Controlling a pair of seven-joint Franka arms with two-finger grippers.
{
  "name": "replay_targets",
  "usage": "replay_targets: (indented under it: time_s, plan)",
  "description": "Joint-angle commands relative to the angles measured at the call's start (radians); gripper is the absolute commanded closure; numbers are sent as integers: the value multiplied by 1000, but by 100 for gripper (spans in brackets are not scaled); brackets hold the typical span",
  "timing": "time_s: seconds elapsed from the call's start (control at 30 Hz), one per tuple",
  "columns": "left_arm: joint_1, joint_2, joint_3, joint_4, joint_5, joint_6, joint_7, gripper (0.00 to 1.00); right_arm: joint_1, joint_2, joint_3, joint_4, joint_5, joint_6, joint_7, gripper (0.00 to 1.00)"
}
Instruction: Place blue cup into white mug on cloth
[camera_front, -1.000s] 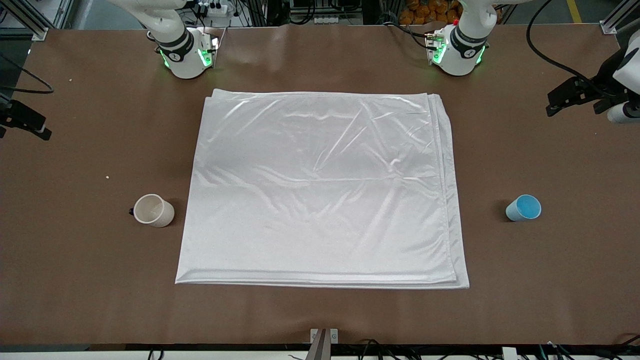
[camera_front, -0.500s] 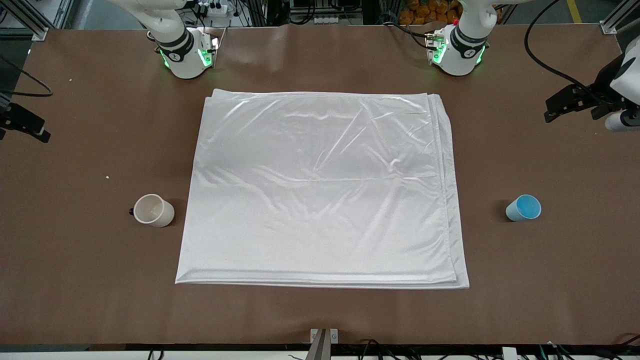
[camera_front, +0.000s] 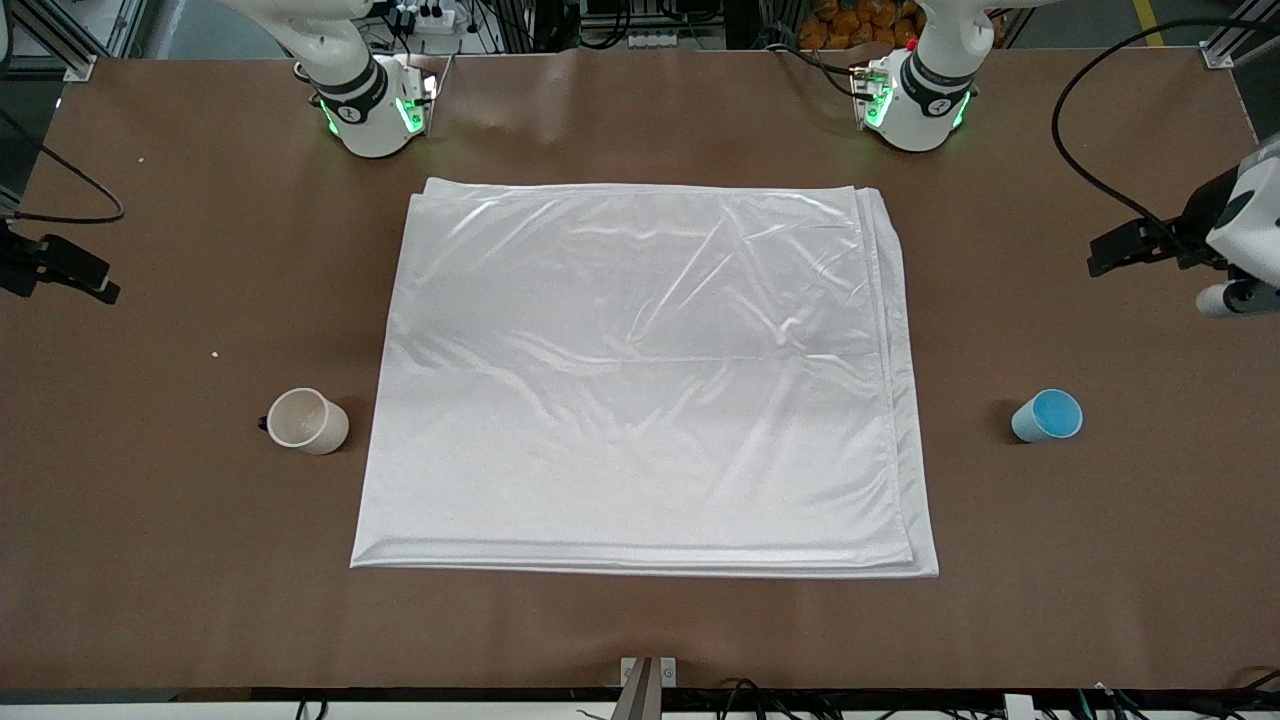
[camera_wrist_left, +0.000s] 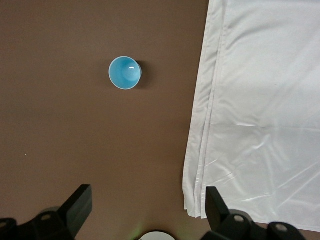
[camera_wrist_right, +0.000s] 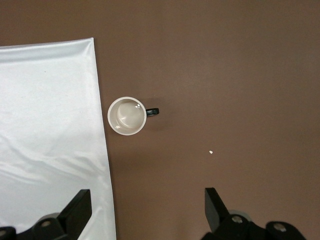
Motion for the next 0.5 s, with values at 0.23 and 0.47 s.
replay_targets:
  time_s: [0.23,0.47]
  plan:
    - [101,180,0,10,45,76,35,0,14,-9,10,-160,3,147,-168,0]
    - [147,222,-1,-30,79,143,95,0,15,11,10,-229,3,247,-334,0]
